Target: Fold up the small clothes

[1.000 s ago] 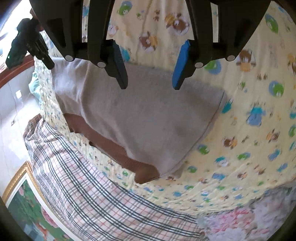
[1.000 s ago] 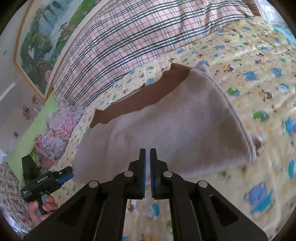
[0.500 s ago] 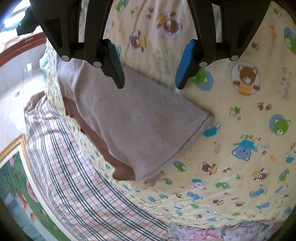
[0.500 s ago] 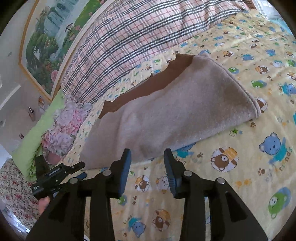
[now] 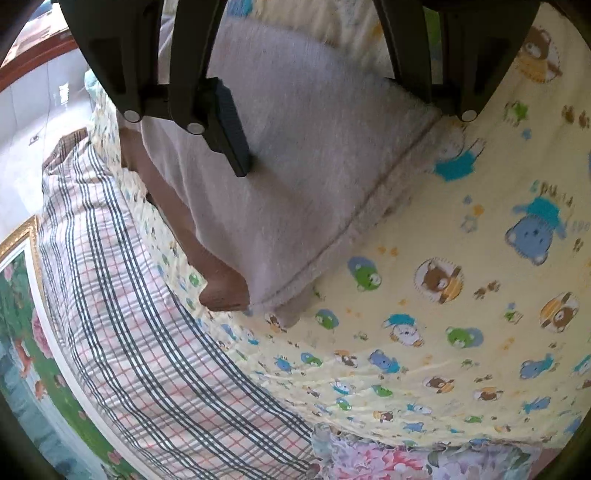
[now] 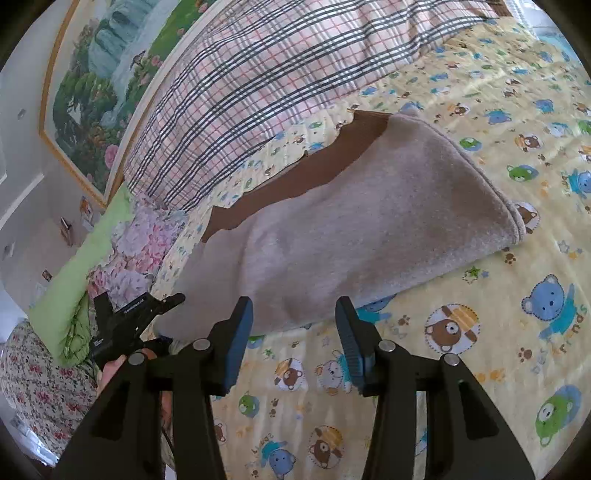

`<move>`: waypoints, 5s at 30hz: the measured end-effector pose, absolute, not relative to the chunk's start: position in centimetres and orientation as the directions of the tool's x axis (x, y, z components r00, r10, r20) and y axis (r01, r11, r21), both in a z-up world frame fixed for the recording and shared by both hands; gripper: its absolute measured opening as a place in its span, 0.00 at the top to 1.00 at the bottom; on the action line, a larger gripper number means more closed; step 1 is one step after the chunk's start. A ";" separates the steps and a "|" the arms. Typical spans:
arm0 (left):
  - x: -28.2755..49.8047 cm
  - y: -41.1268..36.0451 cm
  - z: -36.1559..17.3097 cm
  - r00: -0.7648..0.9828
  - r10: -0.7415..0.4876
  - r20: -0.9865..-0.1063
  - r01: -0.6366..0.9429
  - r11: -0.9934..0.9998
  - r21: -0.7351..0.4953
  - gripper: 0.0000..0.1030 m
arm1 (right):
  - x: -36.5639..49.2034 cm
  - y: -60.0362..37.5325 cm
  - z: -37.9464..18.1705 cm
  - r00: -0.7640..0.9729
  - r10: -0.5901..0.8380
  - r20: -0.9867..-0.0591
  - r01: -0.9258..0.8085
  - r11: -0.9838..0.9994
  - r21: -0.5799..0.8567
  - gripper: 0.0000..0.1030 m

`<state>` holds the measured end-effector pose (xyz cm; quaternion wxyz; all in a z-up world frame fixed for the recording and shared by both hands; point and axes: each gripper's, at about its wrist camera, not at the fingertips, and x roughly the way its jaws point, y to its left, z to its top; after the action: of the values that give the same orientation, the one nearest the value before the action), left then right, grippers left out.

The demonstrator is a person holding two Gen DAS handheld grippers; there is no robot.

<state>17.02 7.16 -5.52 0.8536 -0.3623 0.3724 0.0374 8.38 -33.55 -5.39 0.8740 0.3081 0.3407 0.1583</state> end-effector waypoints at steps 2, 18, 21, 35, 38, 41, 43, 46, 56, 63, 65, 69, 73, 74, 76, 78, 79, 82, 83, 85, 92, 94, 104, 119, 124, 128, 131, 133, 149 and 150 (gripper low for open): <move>17.6 6.7 -5.3 0.717 -0.196 -0.669 -0.330 0.750 -0.573 0.54 | 8.5 -33.8 -5.5 0.718 0.486 -0.499 -0.059 0.756 0.652 0.53; 17.7 -3.6 3.9 0.797 -0.253 -0.548 0.010 0.913 -0.408 0.94 | 8.4 -36.6 -5.3 0.739 0.478 -0.475 -0.025 0.724 0.689 0.53; 17.4 -8.1 5.5 0.784 -0.333 -0.524 0.134 0.915 -0.381 0.94 | 8.7 -37.8 -5.0 0.745 0.471 -0.471 -0.019 0.721 0.692 0.53; 17.9 -20.2 -1.5 0.645 -0.420 -0.638 0.295 0.907 -0.300 0.94 | 16.8 -43.3 -2.1 0.687 0.553 -0.472 -0.078 0.702 0.708 0.47; 17.7 -19.4 -0.9 0.658 -0.430 -0.618 0.289 0.902 -0.320 0.94 | 19.3 -41.9 -2.1 0.626 0.613 -0.483 -0.117 0.686 0.719 0.40; 17.9 -18.9 -0.1 0.663 -0.437 -0.607 0.287 0.898 -0.334 0.94 | 22.5 -40.0 -2.6 0.546 0.691 -0.473 -0.153 0.638 0.754 0.39; 17.9 -18.9 0.2 0.668 -0.432 -0.606 0.292 0.901 -0.320 0.94 | 24.5 -38.9 -3.4 0.497 0.731 -0.468 -0.151 0.603 0.783 0.39; 17.4 -19.2 0.1 0.675 -0.417 -0.609 0.299 0.909 -0.291 0.94 | 27.1 -37.1 -4.7 0.428 0.776 -0.464 -0.136 0.563 0.815 0.39; 16.6 -22.8 3.1 0.718 -0.432 -0.546 0.365 0.901 -0.233 0.94 | 29.8 -35.5 -1.4 0.443 0.764 -0.469 -0.259 0.610 0.749 0.85; 17.3 -29.2 0.4 0.667 -0.466 -0.581 0.445 0.875 -0.190 0.93 | 29.6 -40.9 0.5 0.507 0.674 -0.536 -0.293 0.720 0.629 0.85; 17.3 -30.2 -0.9 0.653 -0.457 -0.604 0.457 0.874 -0.167 0.93 | 29.7 -41.9 -0.9 0.508 0.643 -0.573 -0.276 0.752 0.599 0.85; 17.3 -31.2 -3.2 0.626 -0.443 -0.642 0.474 0.870 -0.138 0.90 | 29.7 -43.3 -4.1 0.497 0.615 -0.612 -0.220 0.772 0.596 0.85; 17.0 -31.0 -3.5 0.606 -0.463 -0.647 0.496 0.855 -0.148 0.78 | 29.5 -44.4 -5.8 0.497 0.611 -0.616 -0.181 0.767 0.616 0.78; 16.6 -30.8 -3.3 0.594 -0.480 -0.646 0.513 0.844 -0.156 0.75 | 29.3 -44.6 -5.7 0.509 0.601 -0.616 -0.165 0.771 0.615 0.76; 15.9 -30.3 -3.1 0.580 -0.491 -0.650 0.529 0.834 -0.157 0.68 | 28.9 -45.1 -5.3 0.530 0.585 -0.613 -0.150 0.777 0.612 0.74; 15.0 -29.6 -2.6 0.559 -0.516 -0.649 0.552 0.816 -0.173 0.62 | 28.3 -45.6 -4.7 0.556 0.569 -0.606 -0.135 0.781 0.610 0.74; 14.5 -29.4 -2.3 0.554 -0.519 -0.652 0.555 0.813 -0.176 0.59 | 27.9 -45.9 -4.3 0.569 0.561 -0.602 -0.123 0.781 0.612 0.74; 12.8 -27.0 -1.4 0.533 -0.538 -0.652 0.552 0.806 -0.214 0.56 | 25.9 -47.0 -2.9 0.620 0.540 -0.570 -0.111 0.779 0.617 0.74; 12.3 -26.1 -1.0 0.535 -0.538 -0.651 0.545 0.809 -0.221 0.56 | 24.9 -47.3 -2.4 0.640 0.537 -0.549 -0.112 0.772 0.626 0.74; 11.8 -24.3 -0.3 0.546 -0.536 -0.644 0.530 0.816 -0.230 0.50 | 23.3 -47.5 -1.7 0.657 0.551 -0.514 -0.128 0.754 0.644 0.74; 13.4 -16.4 1.0 0.596 -0.478 -0.644 0.352 0.878 -0.326 0.35 | 19.8 -45.6 -1.6 0.627 0.561 -0.541 -0.171 0.776 0.607 0.55; 14.8 -14.9 0.8 0.593 -0.465 -0.657 0.299 0.885 -0.357 0.35 | 19.8 -45.3 -1.9 0.624 0.551 -0.555 -0.165 0.787 0.595 0.54; 20.4 -13.7 -2.1 0.453 -0.542 -0.707 0.216 0.837 -0.503 0.29 | 24.9 -45.5 -4.4 0.538 0.613 -0.579 -0.067 0.716 0.695 0.54; 21.5 -14.7 -4.9 0.355 -0.535 -0.767 0.245 0.844 -0.477 0.26 | 23.5 -46.2 -4.7 0.576 0.569 -0.587 -0.048 0.741 0.670 0.92; 20.9 -15.1 -4.8 0.350 -0.522 -0.778 0.267 0.851 -0.451 0.26 | 21.2 -47.0 -5.5 0.572 0.568 -0.592 0.001 0.721 0.693 0.83; 21.4 -14.9 -4.0 0.365 -0.547 -0.753 0.257 0.837 -0.483 0.26 | 17.8 -46.5 -4.3 0.593 0.555 -0.584 -0.039 0.744 0.667 0.71; 22.1 -15.4 -4.1 0.351 -0.564 -0.748 0.250 0.826 -0.505 0.25 | 16.7 -46.0 -4.5 0.589 0.536 -0.605 -0.049 0.771 0.636 0.75; 22.3 -16.2 -5.4 0.314 -0.502 -0.806 0.233 0.864 -0.447 0.28 | 16.2 -45.4 -4.5 0.582 0.529 -0.617 -0.065 0.787 0.614 0.90; 21.3 -14.9 -3.1 0.360 -0.513 -0.779 0.267 0.857 -0.441 0.24 | 16.1 -46.7 -2.9 0.642 0.467 -0.608 -0.035 0.810 0.585 0.32; 21.8 -14.7 -2.9 0.366 -0.518 -0.773 0.253 0.855 -0.453 0.23 | 16.6 -46.6 -2.4 0.652 0.472 -0.594 -0.050 0.807 0.588 0.31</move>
<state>21.82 -14.69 -2.90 0.8163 -0.1297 0.5111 -0.2360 16.58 -46.61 -2.44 0.8673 0.2713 0.3893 0.1505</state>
